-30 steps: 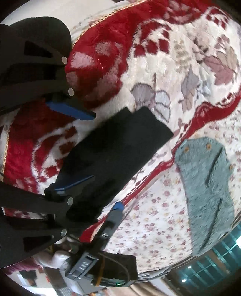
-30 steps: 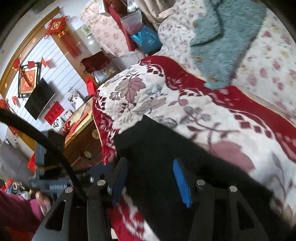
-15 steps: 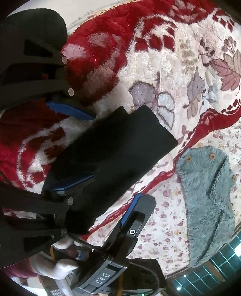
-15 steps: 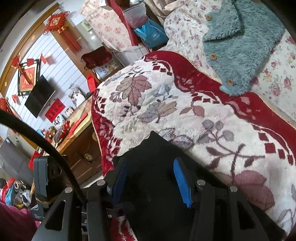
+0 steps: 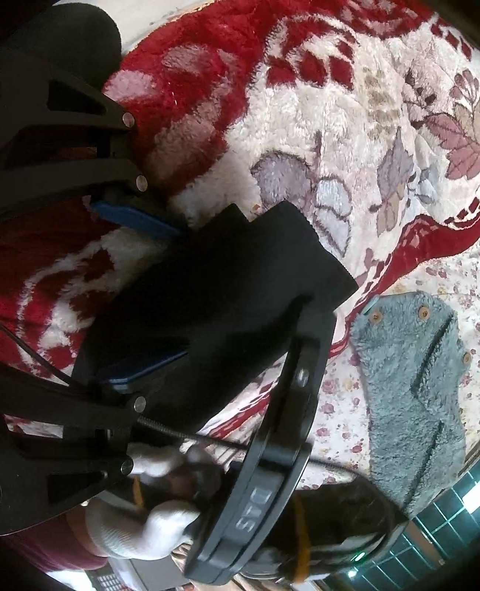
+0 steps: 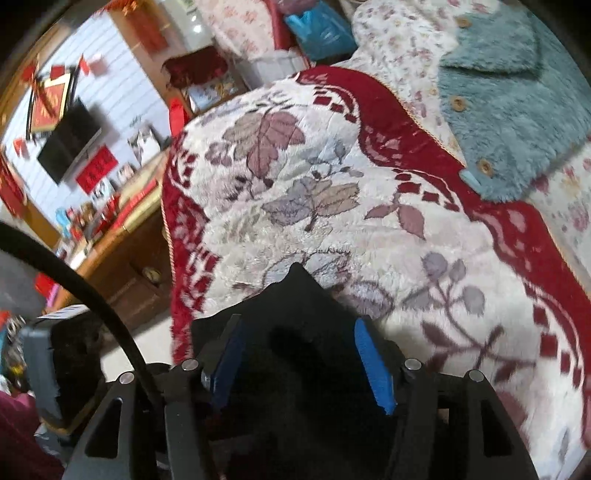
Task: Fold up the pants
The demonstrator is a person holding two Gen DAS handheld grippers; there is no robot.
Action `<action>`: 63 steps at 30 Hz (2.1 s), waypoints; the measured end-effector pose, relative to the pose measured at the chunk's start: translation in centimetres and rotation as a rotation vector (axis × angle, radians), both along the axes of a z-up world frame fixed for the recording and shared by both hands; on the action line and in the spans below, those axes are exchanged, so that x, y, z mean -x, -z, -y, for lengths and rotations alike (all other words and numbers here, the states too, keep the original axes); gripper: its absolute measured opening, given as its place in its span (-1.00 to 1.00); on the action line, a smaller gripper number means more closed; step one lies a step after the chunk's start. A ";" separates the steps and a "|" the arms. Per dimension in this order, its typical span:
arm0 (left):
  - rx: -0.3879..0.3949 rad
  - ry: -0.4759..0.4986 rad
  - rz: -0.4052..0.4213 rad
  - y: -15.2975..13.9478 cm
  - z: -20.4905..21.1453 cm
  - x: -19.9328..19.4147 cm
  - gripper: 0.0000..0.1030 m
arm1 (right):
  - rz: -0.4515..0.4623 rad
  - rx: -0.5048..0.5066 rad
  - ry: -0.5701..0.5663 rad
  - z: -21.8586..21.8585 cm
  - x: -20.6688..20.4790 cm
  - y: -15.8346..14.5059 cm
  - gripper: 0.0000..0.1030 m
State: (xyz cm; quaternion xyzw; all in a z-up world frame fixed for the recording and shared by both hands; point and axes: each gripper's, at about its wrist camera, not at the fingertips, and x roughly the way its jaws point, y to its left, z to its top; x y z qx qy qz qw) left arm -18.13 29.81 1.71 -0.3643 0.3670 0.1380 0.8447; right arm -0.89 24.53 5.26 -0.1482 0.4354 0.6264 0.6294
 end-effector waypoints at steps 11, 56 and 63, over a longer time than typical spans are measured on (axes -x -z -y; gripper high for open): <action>0.027 0.044 0.064 0.3 -0.6 -0.9 -0.56 | -0.056 -0.040 -0.003 -0.9 -1.3 1.1 -0.67; -0.076 0.815 0.163 -8.3 28.0 -7.9 0.09 | -0.023 -0.318 0.821 44.8 -2.6 -5.4 -0.25; -0.182 0.733 0.125 -8.6 25.4 -6.6 0.09 | -0.005 -0.221 0.646 38.9 0.0 -5.3 -0.22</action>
